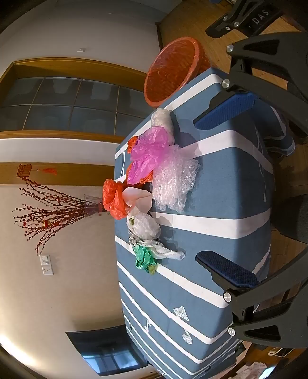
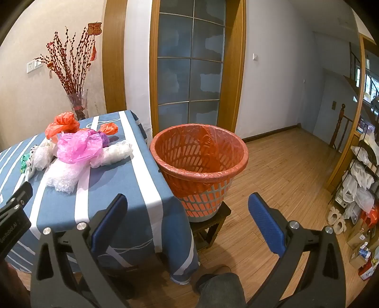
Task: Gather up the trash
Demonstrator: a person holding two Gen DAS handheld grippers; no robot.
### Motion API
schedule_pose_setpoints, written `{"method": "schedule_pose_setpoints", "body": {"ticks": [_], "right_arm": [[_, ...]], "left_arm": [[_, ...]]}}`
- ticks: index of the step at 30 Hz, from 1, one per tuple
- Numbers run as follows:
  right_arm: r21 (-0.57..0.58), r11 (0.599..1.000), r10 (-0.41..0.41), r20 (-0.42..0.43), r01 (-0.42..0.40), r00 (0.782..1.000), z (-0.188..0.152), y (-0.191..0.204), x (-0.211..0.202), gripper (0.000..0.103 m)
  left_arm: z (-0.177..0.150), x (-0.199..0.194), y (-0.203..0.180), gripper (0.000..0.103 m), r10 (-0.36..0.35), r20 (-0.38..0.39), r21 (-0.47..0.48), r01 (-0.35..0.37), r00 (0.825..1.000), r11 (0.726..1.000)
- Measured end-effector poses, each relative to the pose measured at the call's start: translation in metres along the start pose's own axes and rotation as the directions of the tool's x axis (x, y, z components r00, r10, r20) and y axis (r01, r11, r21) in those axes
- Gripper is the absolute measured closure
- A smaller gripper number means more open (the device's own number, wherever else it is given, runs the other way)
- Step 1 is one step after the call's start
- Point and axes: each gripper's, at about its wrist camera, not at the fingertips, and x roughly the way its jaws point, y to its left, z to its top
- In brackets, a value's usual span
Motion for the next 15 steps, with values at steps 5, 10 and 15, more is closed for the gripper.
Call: {"method": "schedule_pose_setpoints", "body": {"ticks": [5,10,15], "right_arm": [[0.000,1.000,0.001,0.000,-0.001,1.000,-0.0002,0.0000,-0.0003,0.004],[0.000,1.000,0.000,0.002,0.000,1.000,-0.0004,0.0001,-0.0005,0.004],[0.000,1.000,0.000,0.001,0.000,1.000,-0.0004,0.0000,0.0000,0.004]], "left_arm": [[0.0000,-0.0001,0.0000,0.002,0.000,0.000,0.000,0.000,1.000,1.000],[0.0000,0.0001,0.0001,0.002,0.000,0.000,-0.001,0.000,1.000,1.000],[0.0000,-0.0001,0.0000,0.002,0.000,0.000,-0.001,0.000,1.000,1.000]]}}
